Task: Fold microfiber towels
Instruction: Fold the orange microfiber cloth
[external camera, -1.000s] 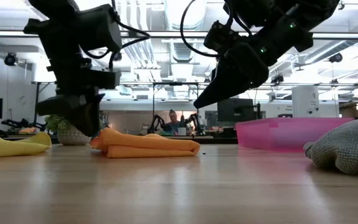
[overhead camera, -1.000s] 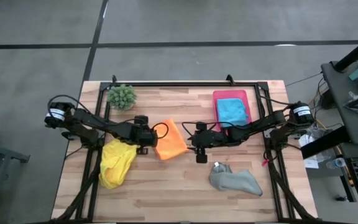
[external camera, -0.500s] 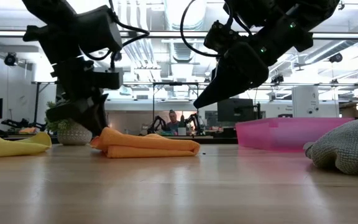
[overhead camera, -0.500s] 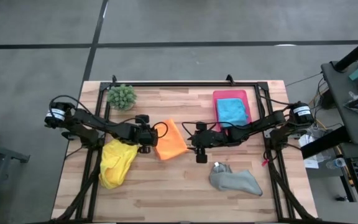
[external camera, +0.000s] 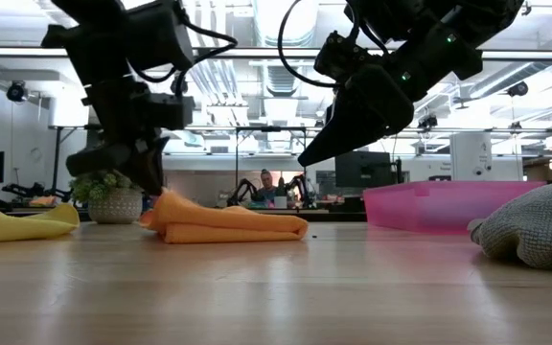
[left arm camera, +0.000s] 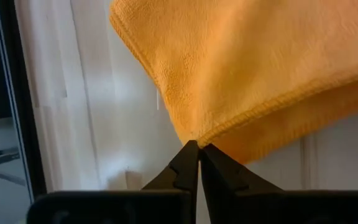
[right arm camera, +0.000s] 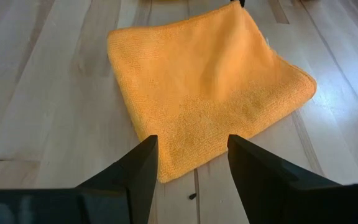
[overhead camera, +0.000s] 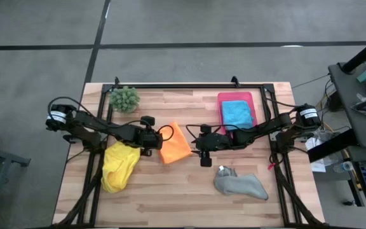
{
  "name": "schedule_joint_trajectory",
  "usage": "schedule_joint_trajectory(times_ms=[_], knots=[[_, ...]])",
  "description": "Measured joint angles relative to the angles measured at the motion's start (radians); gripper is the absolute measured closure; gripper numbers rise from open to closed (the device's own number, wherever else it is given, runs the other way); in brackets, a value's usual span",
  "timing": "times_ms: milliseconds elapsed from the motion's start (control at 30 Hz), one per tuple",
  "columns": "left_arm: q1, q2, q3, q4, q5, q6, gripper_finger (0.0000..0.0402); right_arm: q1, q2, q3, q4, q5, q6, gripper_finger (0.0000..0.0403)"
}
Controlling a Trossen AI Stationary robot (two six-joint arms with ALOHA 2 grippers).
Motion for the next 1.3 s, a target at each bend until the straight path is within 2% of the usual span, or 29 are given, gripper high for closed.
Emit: schedule_joint_trajectory(times_ms=[233, 433, 767, 867, 1100, 1300], knots=[[-0.013, 0.000, 0.016, -0.067, 0.012, 0.015, 0.0401, 0.000, 0.000, 0.000, 0.004, 0.000, -0.001, 0.0218], [-0.031, 0.000, 0.008, -0.080, 0.101, 0.043, 0.0401, 0.000, 0.000, 0.000, 0.006, 0.000, 0.001, 0.0218], [-0.031, 0.000, -0.003, -0.080, 0.086, -0.009, 0.0397, 0.000, 0.000, 0.000, 0.026, 0.000, 0.000, 0.0218], [-0.032, 0.000, -0.005, -0.081, 0.104, -0.010, 0.0373, 0.000, 0.000, 0.000, 0.025, 0.000, 0.000, 0.0218], [-0.033, 0.000, 0.012, -0.091, 0.105, -0.012, 0.0288, 0.000, 0.000, 0.000, 0.025, 0.000, 0.002, 0.0218], [-0.045, 0.000, 0.098, -0.283, 0.106, -0.105, 0.0253, -0.004, 0.000, -0.001, 0.025, 0.000, -0.002, 0.0225]])
